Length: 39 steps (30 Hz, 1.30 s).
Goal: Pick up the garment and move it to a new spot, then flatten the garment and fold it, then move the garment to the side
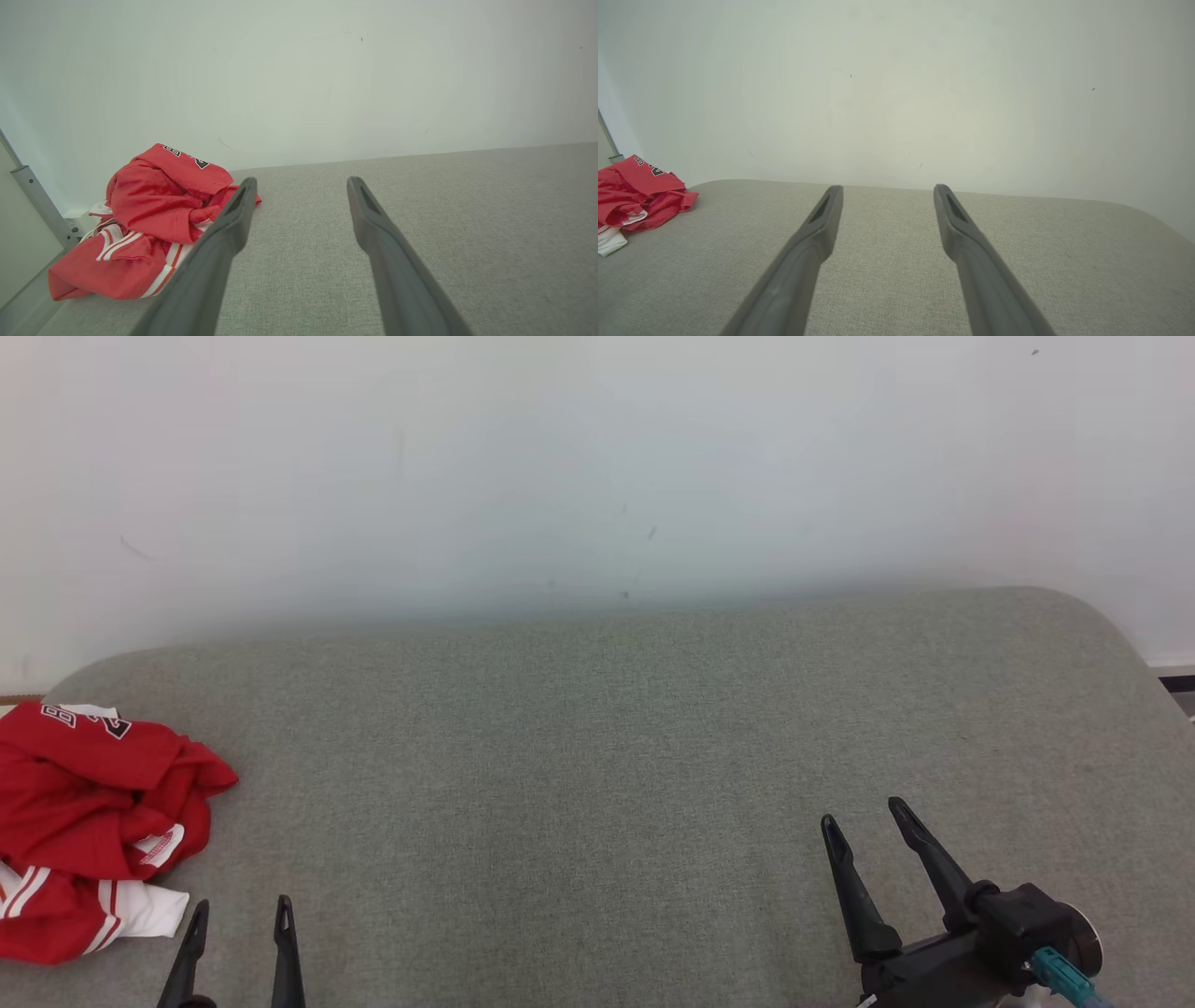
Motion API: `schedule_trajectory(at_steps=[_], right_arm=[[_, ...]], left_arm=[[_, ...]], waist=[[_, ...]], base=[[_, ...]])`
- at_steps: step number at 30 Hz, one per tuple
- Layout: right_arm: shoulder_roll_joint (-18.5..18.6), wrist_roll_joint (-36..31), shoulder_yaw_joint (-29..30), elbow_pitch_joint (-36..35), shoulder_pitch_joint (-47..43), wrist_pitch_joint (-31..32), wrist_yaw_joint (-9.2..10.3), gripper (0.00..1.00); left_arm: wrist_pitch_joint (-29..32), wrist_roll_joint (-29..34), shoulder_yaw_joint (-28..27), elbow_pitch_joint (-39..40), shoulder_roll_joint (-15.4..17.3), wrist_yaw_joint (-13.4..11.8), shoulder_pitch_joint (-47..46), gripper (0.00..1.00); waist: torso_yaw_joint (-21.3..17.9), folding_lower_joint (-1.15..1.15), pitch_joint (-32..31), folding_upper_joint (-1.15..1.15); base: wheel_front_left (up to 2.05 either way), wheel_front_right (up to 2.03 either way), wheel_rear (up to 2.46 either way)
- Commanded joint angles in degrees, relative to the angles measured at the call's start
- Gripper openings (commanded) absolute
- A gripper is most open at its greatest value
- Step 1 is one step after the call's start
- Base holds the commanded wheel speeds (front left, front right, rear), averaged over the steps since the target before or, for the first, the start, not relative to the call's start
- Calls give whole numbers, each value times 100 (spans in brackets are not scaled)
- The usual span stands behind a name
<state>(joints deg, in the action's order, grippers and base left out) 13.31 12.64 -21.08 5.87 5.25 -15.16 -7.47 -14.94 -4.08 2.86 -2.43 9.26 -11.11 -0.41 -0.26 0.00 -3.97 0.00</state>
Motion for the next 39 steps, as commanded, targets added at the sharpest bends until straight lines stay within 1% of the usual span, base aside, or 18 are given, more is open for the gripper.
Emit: schedule_trajectory(at_steps=[1, 12, 20, 27, 35, 39], right_arm=[[-3, 25, 2, -8, -56, -17, -4, 100], [-35, 39, 13, 15, -77, -17, -4, 100], [-68, 87, 13, 9, -118, -17, -4, 100], [-108, 64, 108, 32, -136, -18, -4, 100], [-149, 67, 121, 80, -188, -17, -3, 100], [-173, 63, 131, 106, -190, -17, -4, 100]], left_arm=[[-12, -14, -17, 20, 14, 14, 72, 100], [-12, -14, -87, 20, 5, 60, 119, 100], [-12, -39, -188, -28, 18, 40, 151, 100], [-12, -37, -248, -82, 40, 31, 99, 100], [-13, -10, -269, -127, 56, 14, 108, 100], [-12, 7, -311, -113, 43, -52, 158, 100]], waist=[[0, 0, -1, 0], [20, 0, -4, 0], [168, 0, 12, 0], [471, 0, 17, 0], [928, 0, 25, 0], [1140, 0, 16, 0]], base=[[0, 0, 0], [0, 0, 0], [0, 0, 0], [0, 0, 0], [0, 0, 0], [0, 0, 0]])
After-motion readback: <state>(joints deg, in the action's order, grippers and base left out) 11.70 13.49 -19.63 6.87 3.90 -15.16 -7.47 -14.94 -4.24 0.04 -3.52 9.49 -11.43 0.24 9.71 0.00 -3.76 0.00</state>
